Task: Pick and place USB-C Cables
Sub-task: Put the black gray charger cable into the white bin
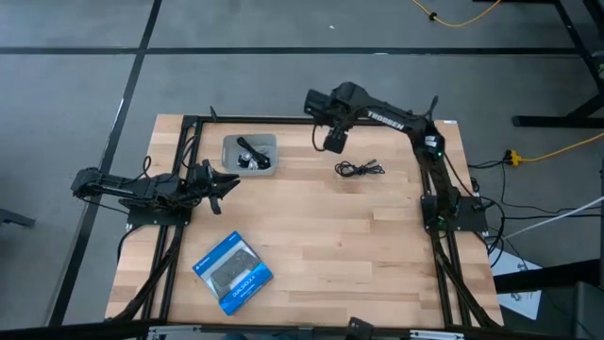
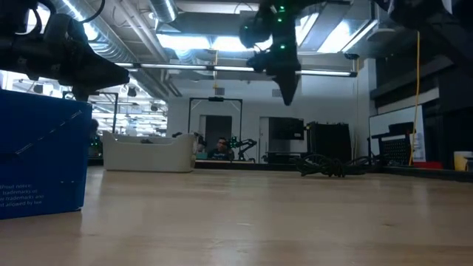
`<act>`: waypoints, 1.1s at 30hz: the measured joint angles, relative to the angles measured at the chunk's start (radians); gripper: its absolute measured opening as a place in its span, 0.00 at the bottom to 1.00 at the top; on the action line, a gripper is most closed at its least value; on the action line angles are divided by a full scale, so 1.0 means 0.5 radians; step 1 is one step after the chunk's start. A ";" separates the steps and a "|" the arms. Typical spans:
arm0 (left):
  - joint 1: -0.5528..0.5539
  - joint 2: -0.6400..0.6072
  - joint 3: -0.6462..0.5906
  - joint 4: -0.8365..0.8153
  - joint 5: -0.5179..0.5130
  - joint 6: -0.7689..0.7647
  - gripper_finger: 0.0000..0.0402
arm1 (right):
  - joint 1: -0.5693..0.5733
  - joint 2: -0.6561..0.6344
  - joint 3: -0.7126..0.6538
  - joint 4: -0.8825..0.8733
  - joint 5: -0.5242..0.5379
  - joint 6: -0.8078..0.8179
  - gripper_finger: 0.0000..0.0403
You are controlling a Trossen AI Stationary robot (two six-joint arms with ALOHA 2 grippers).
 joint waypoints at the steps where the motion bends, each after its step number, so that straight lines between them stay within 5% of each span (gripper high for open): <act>1: 0.000 0.000 0.000 0.000 0.000 -0.001 0.21 | -0.017 -0.029 -0.064 -0.006 -0.107 -0.023 0.54; 7: 0.000 0.000 0.000 0.000 0.000 -0.001 0.21 | -0.068 -0.299 -0.674 0.074 -0.470 -0.147 0.54; 18: 0.000 0.000 0.000 0.000 -0.002 -0.001 0.21 | -0.067 -0.732 -1.804 0.942 -0.500 0.026 0.54; 33: 0.000 0.000 0.000 0.000 -0.004 0.000 0.21 | -0.058 -0.785 -2.493 1.976 -0.433 0.254 0.54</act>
